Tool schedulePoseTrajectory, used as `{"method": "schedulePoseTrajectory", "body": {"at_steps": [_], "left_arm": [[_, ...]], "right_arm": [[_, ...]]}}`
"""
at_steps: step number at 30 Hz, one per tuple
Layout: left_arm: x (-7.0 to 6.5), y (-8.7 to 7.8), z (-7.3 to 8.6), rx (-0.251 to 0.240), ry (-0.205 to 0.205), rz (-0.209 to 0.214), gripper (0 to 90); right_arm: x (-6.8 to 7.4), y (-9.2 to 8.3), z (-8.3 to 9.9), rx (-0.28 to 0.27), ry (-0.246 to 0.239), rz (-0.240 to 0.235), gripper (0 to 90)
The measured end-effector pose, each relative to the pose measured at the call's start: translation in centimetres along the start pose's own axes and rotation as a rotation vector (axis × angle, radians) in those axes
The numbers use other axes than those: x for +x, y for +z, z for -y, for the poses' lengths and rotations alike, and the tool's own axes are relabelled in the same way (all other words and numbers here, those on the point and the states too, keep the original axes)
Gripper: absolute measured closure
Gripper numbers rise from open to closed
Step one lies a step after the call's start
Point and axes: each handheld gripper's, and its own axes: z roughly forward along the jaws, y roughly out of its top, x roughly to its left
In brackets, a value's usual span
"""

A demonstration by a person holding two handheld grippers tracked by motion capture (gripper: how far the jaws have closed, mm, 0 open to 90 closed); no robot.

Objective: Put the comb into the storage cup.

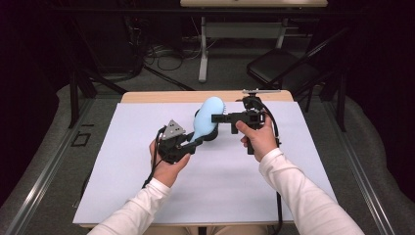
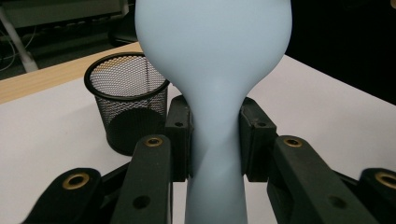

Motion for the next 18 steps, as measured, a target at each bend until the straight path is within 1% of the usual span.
{"method": "schedulePoseTrajectory", "body": {"at_steps": [8, 15, 18], "left_arm": [[-0.37, 0.09, 0.09, -0.004, 0.002, 0.012, 69.2], [-0.72, 0.22, 0.27, -0.004, 0.002, 0.026, 69.2], [-0.82, 0.27, 0.35, -0.006, 0.003, 0.025, 69.2]], "right_arm": [[-0.04, 0.00, -0.04, -0.012, 0.011, -0.014, 14.0], [-0.10, 0.20, -0.07, -0.011, 0.027, -0.019, 14.4], [-0.12, 0.31, -0.07, -0.012, 0.035, -0.020, 15.2]]}}
